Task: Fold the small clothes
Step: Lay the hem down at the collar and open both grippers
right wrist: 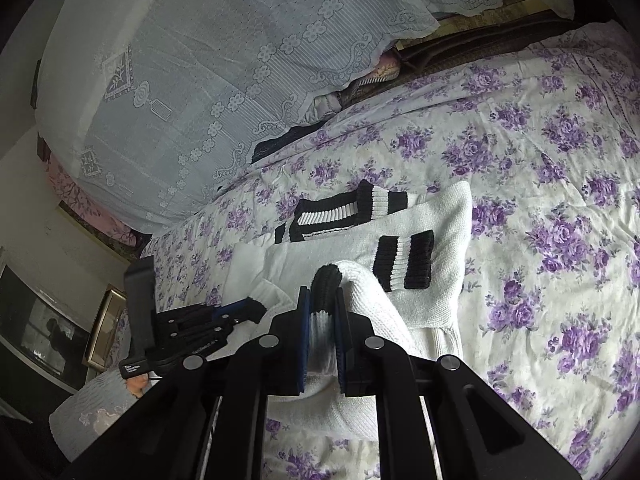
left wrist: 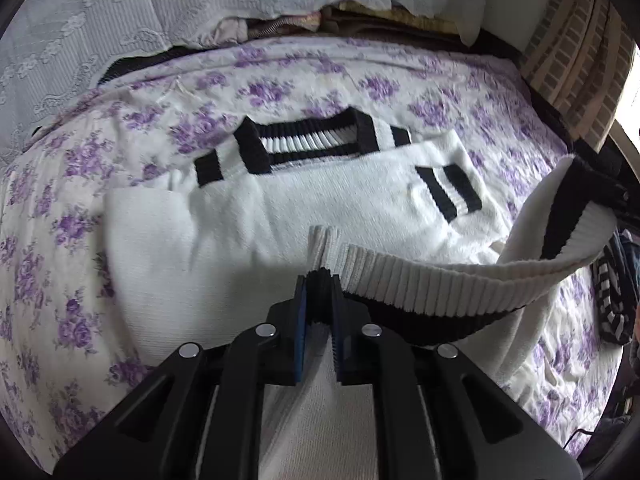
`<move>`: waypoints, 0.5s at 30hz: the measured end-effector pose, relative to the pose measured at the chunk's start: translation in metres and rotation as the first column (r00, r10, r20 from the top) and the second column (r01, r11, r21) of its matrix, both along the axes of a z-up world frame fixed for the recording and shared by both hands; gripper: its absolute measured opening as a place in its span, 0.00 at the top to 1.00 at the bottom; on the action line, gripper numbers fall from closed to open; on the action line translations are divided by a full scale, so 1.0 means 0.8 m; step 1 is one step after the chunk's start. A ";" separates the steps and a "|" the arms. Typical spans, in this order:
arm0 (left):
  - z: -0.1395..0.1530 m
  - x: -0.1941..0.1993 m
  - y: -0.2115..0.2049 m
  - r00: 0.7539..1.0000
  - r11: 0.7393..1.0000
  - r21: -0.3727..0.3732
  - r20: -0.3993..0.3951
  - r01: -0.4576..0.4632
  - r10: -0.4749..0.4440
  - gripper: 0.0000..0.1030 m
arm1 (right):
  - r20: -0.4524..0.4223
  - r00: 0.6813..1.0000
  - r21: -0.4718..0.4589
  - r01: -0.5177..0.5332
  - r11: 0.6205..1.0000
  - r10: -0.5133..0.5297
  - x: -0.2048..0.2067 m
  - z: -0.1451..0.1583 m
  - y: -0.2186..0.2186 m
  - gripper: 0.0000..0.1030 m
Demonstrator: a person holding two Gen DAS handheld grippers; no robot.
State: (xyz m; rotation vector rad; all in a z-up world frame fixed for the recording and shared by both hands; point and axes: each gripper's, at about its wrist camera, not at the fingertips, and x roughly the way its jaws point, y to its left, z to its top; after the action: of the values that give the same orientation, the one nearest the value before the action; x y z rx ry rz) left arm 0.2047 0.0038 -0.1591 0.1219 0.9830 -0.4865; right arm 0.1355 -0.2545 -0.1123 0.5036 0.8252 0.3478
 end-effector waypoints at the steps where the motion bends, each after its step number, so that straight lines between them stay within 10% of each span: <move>1: 0.010 0.001 0.007 1.000 1.000 -0.016 0.015 -0.021 0.021 0.91 | 0.006 1.000 0.001 -0.001 1.000 0.001 0.003 0.002 0.001 0.89; 15: 0.056 0.056 0.055 0.941 0.945 -0.086 0.099 -0.316 0.324 0.91 | 0.023 0.999 0.066 0.024 0.998 -0.026 0.106 -0.004 0.001 0.89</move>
State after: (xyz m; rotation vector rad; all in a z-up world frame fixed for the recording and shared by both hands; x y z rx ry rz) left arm 0.2498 0.0474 -0.1139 -0.0731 0.8541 -0.2105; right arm 0.2204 -0.2540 -0.1156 0.5698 0.7858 0.3579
